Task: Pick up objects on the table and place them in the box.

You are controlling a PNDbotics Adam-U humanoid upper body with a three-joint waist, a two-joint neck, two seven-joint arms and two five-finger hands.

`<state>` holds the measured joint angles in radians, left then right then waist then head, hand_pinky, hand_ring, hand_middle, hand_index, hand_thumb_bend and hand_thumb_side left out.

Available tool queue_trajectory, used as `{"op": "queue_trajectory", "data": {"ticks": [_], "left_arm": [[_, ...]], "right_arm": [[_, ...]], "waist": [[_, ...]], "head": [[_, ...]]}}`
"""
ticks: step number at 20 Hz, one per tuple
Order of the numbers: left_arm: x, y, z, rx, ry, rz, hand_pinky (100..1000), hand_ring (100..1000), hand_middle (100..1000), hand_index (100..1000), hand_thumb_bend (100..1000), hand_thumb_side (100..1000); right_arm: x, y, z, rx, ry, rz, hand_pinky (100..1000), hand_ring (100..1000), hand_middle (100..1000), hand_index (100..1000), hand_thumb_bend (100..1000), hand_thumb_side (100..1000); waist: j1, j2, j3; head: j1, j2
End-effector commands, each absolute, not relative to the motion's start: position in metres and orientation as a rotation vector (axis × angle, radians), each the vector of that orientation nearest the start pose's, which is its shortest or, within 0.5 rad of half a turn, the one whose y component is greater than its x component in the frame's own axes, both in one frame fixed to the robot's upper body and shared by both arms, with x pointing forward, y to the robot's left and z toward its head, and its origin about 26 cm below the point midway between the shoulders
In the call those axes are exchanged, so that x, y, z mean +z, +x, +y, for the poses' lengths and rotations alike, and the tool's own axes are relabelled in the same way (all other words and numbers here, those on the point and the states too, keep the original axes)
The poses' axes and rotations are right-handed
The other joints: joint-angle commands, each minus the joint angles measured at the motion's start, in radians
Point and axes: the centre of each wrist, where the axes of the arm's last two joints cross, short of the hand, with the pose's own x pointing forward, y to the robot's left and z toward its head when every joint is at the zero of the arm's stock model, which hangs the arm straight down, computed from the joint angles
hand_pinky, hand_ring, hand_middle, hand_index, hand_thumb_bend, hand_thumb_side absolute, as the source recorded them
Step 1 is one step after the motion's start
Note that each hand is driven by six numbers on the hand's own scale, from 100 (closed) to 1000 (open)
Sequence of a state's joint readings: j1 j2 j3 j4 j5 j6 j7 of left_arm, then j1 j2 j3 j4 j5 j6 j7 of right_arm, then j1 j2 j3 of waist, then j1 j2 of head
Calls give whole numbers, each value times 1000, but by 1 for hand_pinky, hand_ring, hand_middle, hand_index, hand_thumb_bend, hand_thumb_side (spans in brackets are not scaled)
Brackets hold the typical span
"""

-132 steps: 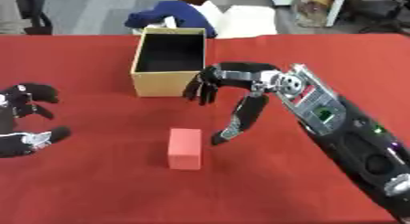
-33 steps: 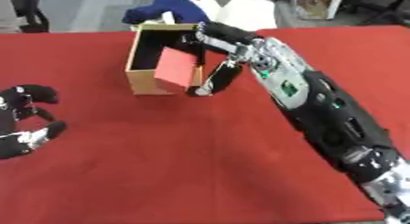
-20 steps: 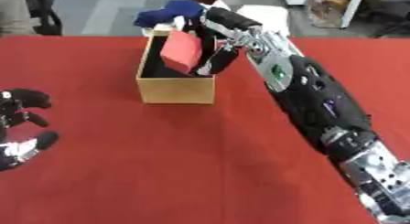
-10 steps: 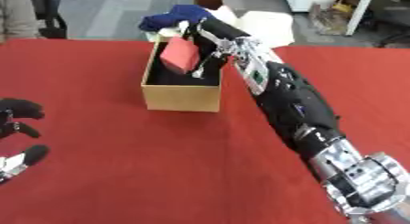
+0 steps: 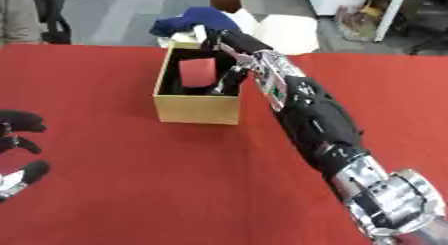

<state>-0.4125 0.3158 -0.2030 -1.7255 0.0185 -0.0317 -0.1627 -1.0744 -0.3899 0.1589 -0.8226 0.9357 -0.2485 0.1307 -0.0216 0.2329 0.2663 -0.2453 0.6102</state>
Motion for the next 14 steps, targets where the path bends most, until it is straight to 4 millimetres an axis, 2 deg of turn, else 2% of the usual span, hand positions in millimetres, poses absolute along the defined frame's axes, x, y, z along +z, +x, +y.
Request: {"op": "queue_trajectory", "data": {"ticks": [1, 3, 4, 8, 14], "left_arm": [[159, 345, 215, -705, -94, -2060, 552, 730, 675, 743, 685, 281], [157, 345, 217, -702, -87, -2052, 552, 730, 676, 744, 684, 280], [155, 345, 218, -699, -82, -2048, 551, 730, 675, 744, 684, 280], [150, 344, 224, -685, -58, -2032, 551, 730, 675, 744, 684, 280], [143, 344, 234, -649, -15, -2013, 550, 730, 674, 744, 680, 279]], "right_arm": [[255, 494, -247, 1379, -1091, -1771, 712, 677, 724, 812, 758, 186], [264, 492, -247, 1364, -1106, -1808, 710, 673, 718, 809, 774, 207], [269, 489, -247, 1355, -1117, -1835, 707, 669, 711, 805, 802, 268], [291, 476, -251, 1322, -1152, -1955, 699, 660, 697, 799, 819, 315], [312, 441, -261, 1345, -1150, -2103, 699, 657, 685, 796, 845, 365]], "waist": [[2, -27, -5], [0, -33, -13], [-1, -37, -19], [-2, -49, -46], [-2, -58, -98]], "head": [[4, -9], [9, -5], [12, -4], [26, 2], [47, 11]]}}
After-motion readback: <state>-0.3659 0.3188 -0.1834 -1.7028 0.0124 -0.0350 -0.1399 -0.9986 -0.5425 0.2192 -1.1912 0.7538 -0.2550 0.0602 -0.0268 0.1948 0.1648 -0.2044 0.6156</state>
